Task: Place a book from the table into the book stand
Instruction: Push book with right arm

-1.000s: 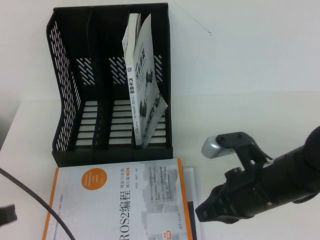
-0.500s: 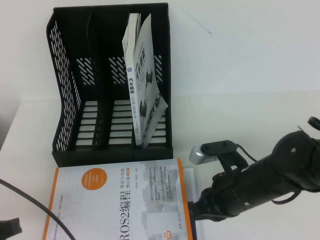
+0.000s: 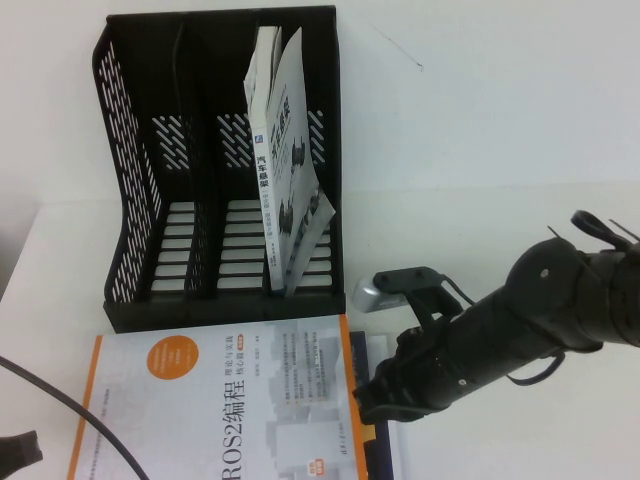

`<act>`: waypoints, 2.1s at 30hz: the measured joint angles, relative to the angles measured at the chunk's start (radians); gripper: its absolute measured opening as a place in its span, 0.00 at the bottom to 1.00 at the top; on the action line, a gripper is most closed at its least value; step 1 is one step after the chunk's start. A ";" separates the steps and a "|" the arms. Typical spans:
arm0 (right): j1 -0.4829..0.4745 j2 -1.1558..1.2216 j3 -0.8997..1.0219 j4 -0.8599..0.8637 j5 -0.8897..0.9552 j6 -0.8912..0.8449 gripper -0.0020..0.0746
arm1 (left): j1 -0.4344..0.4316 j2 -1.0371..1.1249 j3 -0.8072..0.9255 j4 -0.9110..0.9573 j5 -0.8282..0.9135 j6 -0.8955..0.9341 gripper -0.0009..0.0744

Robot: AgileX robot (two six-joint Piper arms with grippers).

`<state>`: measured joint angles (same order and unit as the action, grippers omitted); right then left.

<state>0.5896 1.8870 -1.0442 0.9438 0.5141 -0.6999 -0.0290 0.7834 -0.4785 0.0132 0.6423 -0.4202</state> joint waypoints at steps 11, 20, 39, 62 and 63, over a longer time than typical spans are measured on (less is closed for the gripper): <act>0.053 0.048 -0.068 0.019 0.018 0.000 0.03 | 0.000 0.000 -0.085 0.008 0.037 -0.004 0.01; 0.060 0.067 -0.103 0.024 0.029 0.000 0.03 | 0.000 0.053 -0.286 0.014 0.108 -0.001 0.01; 0.060 0.012 -0.106 -0.123 0.049 0.133 0.03 | 0.474 0.393 -0.329 -0.636 0.207 0.728 0.01; 0.064 0.020 -0.193 -0.004 0.091 -0.003 0.03 | 0.578 0.874 -0.458 -0.918 0.429 1.045 0.51; 0.064 0.020 -0.193 -0.004 0.091 -0.003 0.03 | 0.578 0.883 -0.458 -0.918 0.429 1.055 0.56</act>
<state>0.6533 1.9069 -1.2370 0.9399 0.6046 -0.7030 0.5493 1.6666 -0.9370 -0.9053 1.0709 0.6345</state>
